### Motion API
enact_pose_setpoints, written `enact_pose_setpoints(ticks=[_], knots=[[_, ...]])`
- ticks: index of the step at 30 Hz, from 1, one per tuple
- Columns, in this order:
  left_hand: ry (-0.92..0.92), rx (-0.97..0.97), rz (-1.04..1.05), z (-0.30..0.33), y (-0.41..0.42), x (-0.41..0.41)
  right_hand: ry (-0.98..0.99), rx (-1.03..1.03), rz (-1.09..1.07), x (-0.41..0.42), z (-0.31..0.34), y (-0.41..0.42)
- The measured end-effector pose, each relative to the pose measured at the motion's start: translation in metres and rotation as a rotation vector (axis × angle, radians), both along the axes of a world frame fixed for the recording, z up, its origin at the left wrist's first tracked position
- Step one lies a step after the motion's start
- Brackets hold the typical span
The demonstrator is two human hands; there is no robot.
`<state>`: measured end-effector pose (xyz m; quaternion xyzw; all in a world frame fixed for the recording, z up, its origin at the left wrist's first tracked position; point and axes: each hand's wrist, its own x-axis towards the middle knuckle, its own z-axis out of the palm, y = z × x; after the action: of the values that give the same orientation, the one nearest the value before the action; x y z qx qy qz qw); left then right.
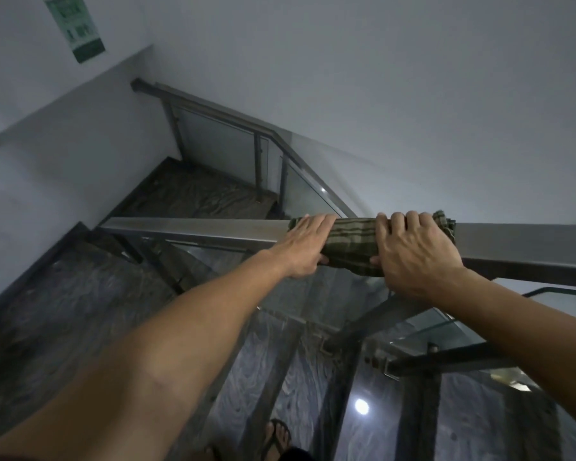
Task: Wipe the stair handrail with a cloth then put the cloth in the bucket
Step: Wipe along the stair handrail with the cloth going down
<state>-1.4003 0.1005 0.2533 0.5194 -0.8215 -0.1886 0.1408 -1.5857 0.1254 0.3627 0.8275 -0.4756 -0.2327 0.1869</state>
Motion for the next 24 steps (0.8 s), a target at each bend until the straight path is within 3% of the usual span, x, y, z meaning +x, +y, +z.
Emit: enact_pose_setpoints(ticks=[24], knots=[[0.021, 0.018, -0.021, -0.167, -0.054, 0.244, -0.046, -0.007, 0.034, 0.237, -0.156, -0.047]])
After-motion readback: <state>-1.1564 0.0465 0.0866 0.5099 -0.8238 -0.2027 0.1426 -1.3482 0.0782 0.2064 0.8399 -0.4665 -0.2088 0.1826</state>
